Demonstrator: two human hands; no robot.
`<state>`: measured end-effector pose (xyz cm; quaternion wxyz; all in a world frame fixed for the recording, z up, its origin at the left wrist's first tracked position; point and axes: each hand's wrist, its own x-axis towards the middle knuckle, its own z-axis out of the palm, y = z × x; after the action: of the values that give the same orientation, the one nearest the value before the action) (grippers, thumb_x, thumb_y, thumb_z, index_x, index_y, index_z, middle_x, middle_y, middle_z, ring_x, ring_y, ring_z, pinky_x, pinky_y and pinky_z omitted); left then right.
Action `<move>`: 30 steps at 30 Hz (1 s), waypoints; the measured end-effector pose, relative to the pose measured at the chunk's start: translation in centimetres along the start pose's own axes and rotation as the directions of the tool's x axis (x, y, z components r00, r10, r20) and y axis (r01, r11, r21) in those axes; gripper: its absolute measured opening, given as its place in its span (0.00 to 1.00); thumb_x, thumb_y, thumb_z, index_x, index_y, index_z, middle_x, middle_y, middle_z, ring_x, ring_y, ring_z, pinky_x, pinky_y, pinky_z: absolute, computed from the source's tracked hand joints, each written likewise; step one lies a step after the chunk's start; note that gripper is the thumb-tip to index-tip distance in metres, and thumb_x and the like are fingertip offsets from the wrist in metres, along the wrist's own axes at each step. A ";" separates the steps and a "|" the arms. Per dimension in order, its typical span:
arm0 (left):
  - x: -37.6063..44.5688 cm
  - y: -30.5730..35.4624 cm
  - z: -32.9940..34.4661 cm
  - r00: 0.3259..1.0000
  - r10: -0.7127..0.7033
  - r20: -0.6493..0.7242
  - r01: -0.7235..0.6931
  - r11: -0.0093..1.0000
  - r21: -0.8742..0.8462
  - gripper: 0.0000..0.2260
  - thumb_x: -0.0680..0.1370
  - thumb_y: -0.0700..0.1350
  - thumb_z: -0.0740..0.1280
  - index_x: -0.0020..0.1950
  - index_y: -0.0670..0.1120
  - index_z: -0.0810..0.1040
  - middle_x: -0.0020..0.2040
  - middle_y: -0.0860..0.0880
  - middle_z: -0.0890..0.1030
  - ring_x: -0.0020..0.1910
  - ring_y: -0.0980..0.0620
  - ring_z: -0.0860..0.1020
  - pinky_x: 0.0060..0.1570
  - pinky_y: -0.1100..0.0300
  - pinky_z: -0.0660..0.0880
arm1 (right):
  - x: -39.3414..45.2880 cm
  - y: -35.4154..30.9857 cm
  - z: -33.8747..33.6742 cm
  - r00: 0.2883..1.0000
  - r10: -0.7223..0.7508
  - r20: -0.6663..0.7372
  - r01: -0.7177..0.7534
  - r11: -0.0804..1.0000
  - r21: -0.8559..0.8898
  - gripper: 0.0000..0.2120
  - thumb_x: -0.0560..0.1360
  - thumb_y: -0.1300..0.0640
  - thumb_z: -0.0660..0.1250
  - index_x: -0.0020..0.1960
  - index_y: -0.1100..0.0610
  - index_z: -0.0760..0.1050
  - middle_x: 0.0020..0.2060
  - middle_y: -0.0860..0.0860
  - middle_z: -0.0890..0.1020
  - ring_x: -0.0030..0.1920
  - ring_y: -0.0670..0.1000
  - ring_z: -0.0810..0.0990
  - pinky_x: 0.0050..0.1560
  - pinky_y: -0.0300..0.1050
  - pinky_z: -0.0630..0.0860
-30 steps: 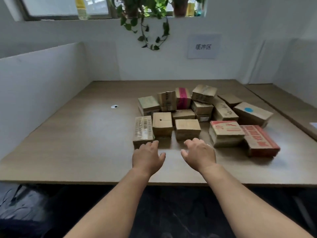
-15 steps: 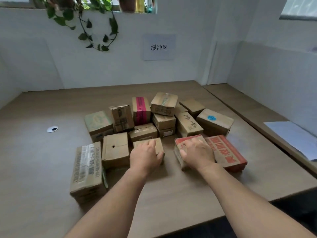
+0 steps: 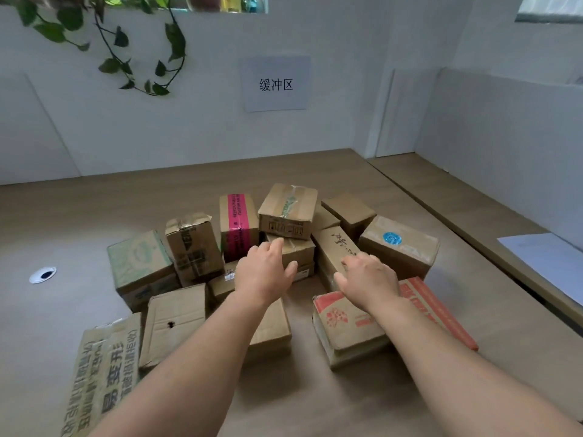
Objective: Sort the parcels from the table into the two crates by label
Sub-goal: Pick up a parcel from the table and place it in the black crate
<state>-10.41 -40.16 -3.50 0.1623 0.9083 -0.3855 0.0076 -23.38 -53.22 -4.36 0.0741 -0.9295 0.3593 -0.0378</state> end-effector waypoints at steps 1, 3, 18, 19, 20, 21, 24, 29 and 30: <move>1.1 -0.1 0.0 1.000 -0.007 0.000 0.007 1.000 -0.001 0.27 0.80 0.57 0.58 0.76 0.49 0.59 0.68 0.48 0.72 0.66 0.48 0.70 0.57 0.53 0.72 | 1.1 0.0 -0.1 1.000 0.003 0.007 -0.003 1.000 0.002 0.19 0.80 0.46 0.57 0.68 0.52 0.71 0.62 0.52 0.76 0.59 0.52 0.75 0.55 0.47 0.76; 3.4 -0.4 0.2 1.000 -0.025 0.006 0.025 1.000 -0.009 0.28 0.80 0.57 0.58 0.77 0.49 0.58 0.69 0.48 0.70 0.67 0.48 0.68 0.59 0.52 0.72 | 3.5 0.1 -0.1 1.000 0.008 0.020 -0.009 1.000 0.018 0.20 0.80 0.46 0.57 0.68 0.52 0.71 0.61 0.52 0.76 0.60 0.52 0.75 0.56 0.48 0.76; 18.5 -2.9 3.5 0.957 -0.265 0.116 0.281 0.947 -0.156 0.17 0.81 0.49 0.56 0.66 0.41 0.67 0.64 0.41 0.74 0.62 0.40 0.71 0.56 0.47 0.71 | 21.4 -2.2 2.0 0.976 0.025 0.217 -0.106 0.924 0.368 0.21 0.81 0.39 0.54 0.51 0.56 0.74 0.45 0.51 0.79 0.48 0.54 0.78 0.45 0.49 0.74; 18.7 -3.1 3.7 0.951 -0.284 0.120 0.301 0.939 -0.167 0.13 0.81 0.48 0.57 0.60 0.42 0.69 0.59 0.41 0.76 0.58 0.40 0.72 0.52 0.47 0.72 | 21.8 -2.4 2.3 0.971 0.029 0.236 -0.128 0.901 0.415 0.20 0.80 0.40 0.56 0.52 0.56 0.75 0.45 0.51 0.80 0.47 0.54 0.78 0.48 0.51 0.76; 18.8 -3.3 3.6 0.944 -0.302 0.133 0.323 0.929 -0.180 0.09 0.80 0.47 0.58 0.56 0.43 0.69 0.57 0.41 0.75 0.55 0.41 0.73 0.51 0.47 0.73 | 21.9 -2.4 2.5 0.969 0.032 0.243 -0.143 0.879 0.455 0.18 0.79 0.42 0.59 0.52 0.56 0.75 0.46 0.51 0.81 0.47 0.54 0.79 0.50 0.52 0.77; 18.8 -3.5 3.5 0.935 -0.319 0.154 0.346 0.916 -0.203 0.08 0.79 0.46 0.60 0.54 0.43 0.69 0.56 0.42 0.74 0.54 0.41 0.73 0.51 0.47 0.74 | 21.9 -2.4 2.5 0.967 0.031 0.253 -0.155 0.860 0.486 0.16 0.78 0.43 0.61 0.53 0.56 0.76 0.48 0.52 0.81 0.48 0.54 0.79 0.52 0.53 0.78; 18.2 -3.8 2.9 0.904 -0.356 0.237 0.418 0.854 -0.311 0.10 0.76 0.45 0.65 0.54 0.45 0.68 0.58 0.44 0.68 0.53 0.44 0.72 0.54 0.47 0.75 | 21.2 -2.1 1.9 0.964 0.016 0.265 -0.177 0.783 0.596 0.18 0.76 0.49 0.66 0.63 0.56 0.74 0.54 0.51 0.81 0.54 0.55 0.79 0.59 0.54 0.75; 15.5 -3.9 1.2 0.930 -0.299 0.213 0.363 0.832 -0.420 0.26 0.73 0.44 0.70 0.69 0.49 0.64 0.61 0.45 0.65 0.56 0.45 0.71 0.55 0.52 0.74 | 19.1 -1.7 0.7 0.964 -0.031 0.263 -0.199 0.573 0.795 0.41 0.74 0.62 0.70 0.80 0.50 0.51 0.64 0.54 0.76 0.59 0.54 0.77 0.60 0.53 0.77; 14.7 -3.9 0.7 0.939 -0.281 0.196 0.341 0.829 -0.443 0.31 0.73 0.43 0.70 0.73 0.52 0.61 0.61 0.45 0.66 0.57 0.46 0.71 0.57 0.52 0.74 | 18.3 -1.7 0.3 0.968 -0.037 0.249 -0.190 0.544 0.818 0.39 0.74 0.63 0.69 0.79 0.48 0.54 0.59 0.54 0.78 0.52 0.53 0.79 0.52 0.50 0.79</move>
<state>2.59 -48.15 -3.22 0.3527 0.8909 -0.2317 -0.1681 -8.64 -64.29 -4.10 0.5510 -0.7626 0.3267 -0.0898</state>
